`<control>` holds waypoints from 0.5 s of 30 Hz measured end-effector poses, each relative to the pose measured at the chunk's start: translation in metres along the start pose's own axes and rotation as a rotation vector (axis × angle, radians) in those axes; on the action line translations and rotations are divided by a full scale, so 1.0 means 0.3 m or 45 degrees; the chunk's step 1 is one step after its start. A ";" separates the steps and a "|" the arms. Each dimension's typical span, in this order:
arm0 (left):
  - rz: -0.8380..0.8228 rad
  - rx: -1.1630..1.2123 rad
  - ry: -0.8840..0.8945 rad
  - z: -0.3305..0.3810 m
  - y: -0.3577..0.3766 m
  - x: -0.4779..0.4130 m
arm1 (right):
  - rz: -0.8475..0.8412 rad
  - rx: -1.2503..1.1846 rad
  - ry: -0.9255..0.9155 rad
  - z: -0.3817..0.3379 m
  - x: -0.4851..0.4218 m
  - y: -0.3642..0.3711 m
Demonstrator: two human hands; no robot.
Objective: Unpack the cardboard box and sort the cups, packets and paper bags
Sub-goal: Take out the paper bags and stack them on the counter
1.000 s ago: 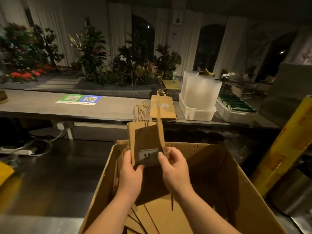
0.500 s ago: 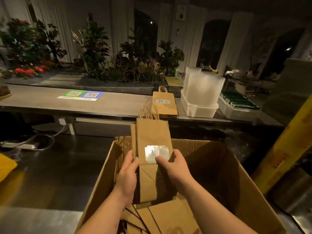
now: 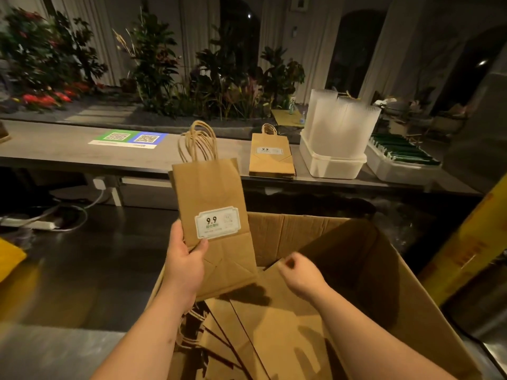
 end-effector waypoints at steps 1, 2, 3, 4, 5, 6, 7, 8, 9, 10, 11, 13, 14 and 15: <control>0.022 0.021 -0.002 0.000 -0.009 -0.004 | -0.115 0.186 0.125 0.089 -0.002 0.032; 0.047 0.031 -0.003 -0.002 -0.013 -0.007 | -0.251 0.313 0.260 0.176 0.006 0.068; 0.063 0.032 0.002 -0.004 -0.015 -0.008 | -0.366 0.387 0.378 0.246 0.023 0.101; 0.069 0.023 0.003 -0.009 -0.012 -0.009 | -0.437 0.436 0.461 0.293 0.038 0.122; 0.074 0.012 0.002 -0.018 -0.009 -0.009 | -0.460 0.468 0.490 0.320 0.038 0.138; 0.074 -0.003 0.001 -0.025 -0.006 -0.010 | -0.454 0.488 0.493 0.335 0.030 0.146; 0.066 -0.018 0.001 -0.030 -0.001 -0.009 | -0.437 0.501 0.481 0.347 0.022 0.152; 0.056 -0.031 -0.003 -0.036 0.002 -0.008 | -0.420 0.514 0.471 0.352 0.013 0.157; 0.043 -0.037 -0.006 -0.038 0.003 -0.011 | -0.398 0.514 0.461 0.352 0.003 0.160; 0.027 -0.039 -0.010 -0.041 0.008 -0.010 | -0.369 0.498 0.457 0.353 -0.003 0.154; 0.020 -0.037 -0.012 -0.044 0.009 -0.010 | -0.327 0.458 0.453 0.348 -0.012 0.138; 0.011 -0.047 -0.011 -0.050 0.008 -0.010 | -0.215 0.222 0.449 0.326 -0.026 0.086; 0.002 -0.061 -0.012 -0.056 0.008 -0.013 | -0.182 0.053 0.430 0.305 -0.028 0.055; -0.013 -0.074 -0.017 -0.060 0.013 -0.009 | -0.177 -0.091 0.403 0.274 -0.010 0.017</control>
Point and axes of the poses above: each hand's wrist, its own x-axis away from the middle knuckle, its own y-axis out of the palm, z = x × y, the point moved 10 cm from there along -x, towards the middle knuckle, and after that the axes turned 14 degrees about -x, right-handed, at the moved point
